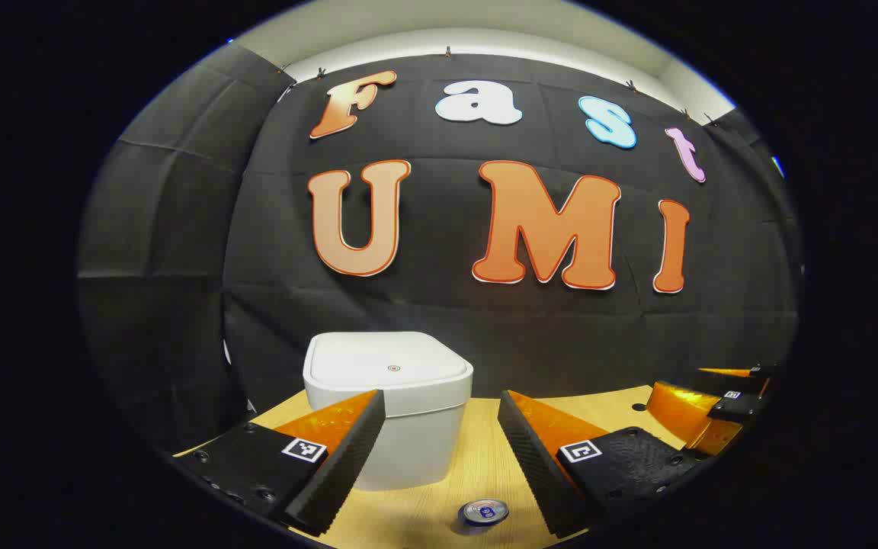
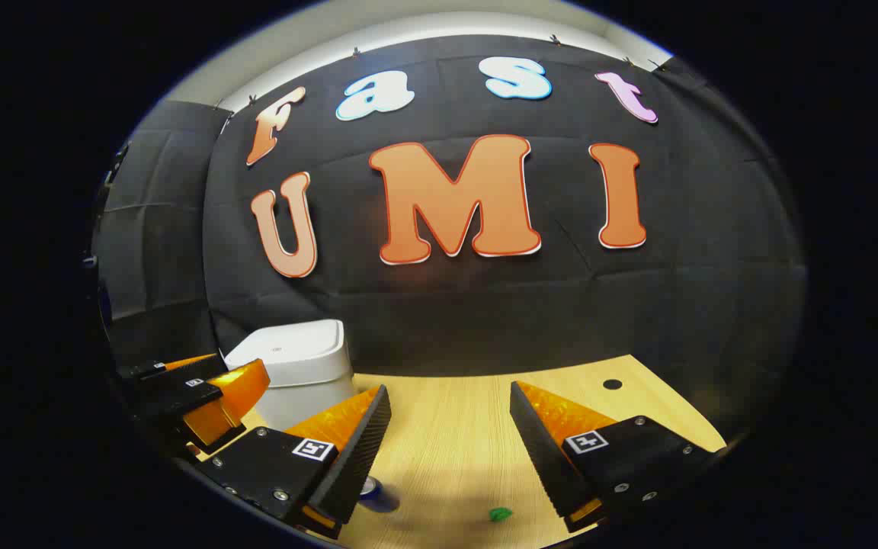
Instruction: Press the lid of the desktop garbage bin to open it, pick up the crumpled paper on the desktop and throw it into the bin, then pick up the pop can on the desktop and drop it into the bin, and finally close the garbage bin lid.
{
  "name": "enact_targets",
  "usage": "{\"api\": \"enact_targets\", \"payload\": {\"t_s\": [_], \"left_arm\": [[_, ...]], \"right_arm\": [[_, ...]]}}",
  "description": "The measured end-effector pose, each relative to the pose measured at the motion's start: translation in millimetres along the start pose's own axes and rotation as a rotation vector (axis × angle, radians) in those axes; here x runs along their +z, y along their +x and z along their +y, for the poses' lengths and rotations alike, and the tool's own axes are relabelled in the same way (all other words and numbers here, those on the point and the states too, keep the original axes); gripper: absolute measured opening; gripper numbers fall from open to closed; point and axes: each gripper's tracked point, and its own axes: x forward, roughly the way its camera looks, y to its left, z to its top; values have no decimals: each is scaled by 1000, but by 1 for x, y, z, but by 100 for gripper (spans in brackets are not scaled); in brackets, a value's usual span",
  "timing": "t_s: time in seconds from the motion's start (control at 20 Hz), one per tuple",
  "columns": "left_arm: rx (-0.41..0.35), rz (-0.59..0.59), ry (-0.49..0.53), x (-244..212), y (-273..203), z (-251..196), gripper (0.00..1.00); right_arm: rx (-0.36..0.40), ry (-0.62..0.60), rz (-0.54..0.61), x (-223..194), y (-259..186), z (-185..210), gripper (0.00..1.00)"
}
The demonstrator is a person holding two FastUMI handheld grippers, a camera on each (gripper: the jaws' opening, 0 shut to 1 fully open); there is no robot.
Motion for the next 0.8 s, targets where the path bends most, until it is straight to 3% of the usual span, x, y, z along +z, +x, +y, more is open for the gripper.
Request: {"api": "enact_targets", "payload": {"t_s": [0.25,0.55,0.8], "left_arm": [[37,-8,-3,3,-10,-6,95],[-29,-11,36,9,-2,-24,95],[-62,-17,29,11,4,-32,95]], "right_arm": [[8,-4,14,-2,1,-10,94],[-28,-52,-118,26,-3,-13,94],[-41,-59,-73,13,-1,-10,94]]}}
